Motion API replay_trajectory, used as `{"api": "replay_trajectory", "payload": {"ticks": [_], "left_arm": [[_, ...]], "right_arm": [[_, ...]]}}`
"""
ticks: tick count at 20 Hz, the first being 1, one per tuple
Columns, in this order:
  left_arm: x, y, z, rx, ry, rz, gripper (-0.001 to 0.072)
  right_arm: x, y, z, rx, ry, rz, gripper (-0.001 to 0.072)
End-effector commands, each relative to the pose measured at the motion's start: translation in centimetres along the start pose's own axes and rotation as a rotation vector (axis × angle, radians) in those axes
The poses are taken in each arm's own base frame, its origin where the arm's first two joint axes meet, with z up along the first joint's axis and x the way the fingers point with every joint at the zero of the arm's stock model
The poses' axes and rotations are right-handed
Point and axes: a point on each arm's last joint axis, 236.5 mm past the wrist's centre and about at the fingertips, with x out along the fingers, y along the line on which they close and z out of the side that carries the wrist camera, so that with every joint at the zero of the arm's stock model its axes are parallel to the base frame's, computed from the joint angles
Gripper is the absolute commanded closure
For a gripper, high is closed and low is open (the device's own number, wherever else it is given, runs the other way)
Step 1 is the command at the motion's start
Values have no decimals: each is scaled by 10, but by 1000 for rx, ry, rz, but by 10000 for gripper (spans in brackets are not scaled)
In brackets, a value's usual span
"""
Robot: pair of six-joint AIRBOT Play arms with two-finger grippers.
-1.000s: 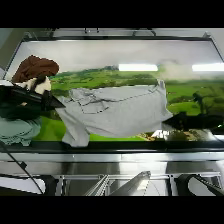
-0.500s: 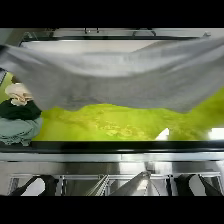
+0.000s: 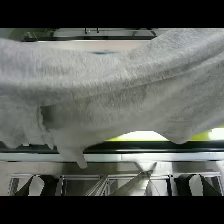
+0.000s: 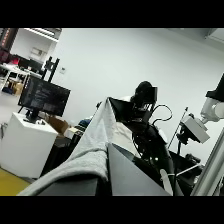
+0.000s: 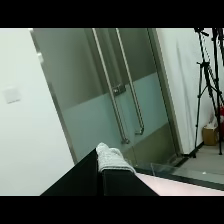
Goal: Fold the shirts.
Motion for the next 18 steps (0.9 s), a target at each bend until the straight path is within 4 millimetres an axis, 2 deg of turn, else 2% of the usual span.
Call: {"api": "replay_trajectory", "payload": {"ticks": [1, 3, 5, 9, 12, 14, 17, 18], "left_arm": [[-4, 48, -27, -130, 109, 139, 678], [-13, 98, -59, -252, 232, 238, 678], [-20, 140, -84, -373, 313, 269, 678], [-29, 237, -136, -607, 397, 314, 678], [-64, 325, -167, -778, 323, 406, 679], [-97, 377, -191, -888, 252, 463, 679], [-130, 433, -235, -991, 197, 508, 679], [-134, 449, -249, -1016, 200, 510, 679]], "right_arm": [[-4, -35, -37, 30, 154, -156, 701], [-13, -78, -71, 106, 250, -304, 701], [-23, -124, -117, 209, 336, -405, 701], [-30, -200, -234, 493, 444, -449, 701], [-38, -251, -308, 648, 525, -472, 701], [-35, -281, -340, 761, 499, -435, 701], [-22, -320, -375, 874, 375, -373, 701], [-17, -330, -388, 894, 342, -360, 700]]}}
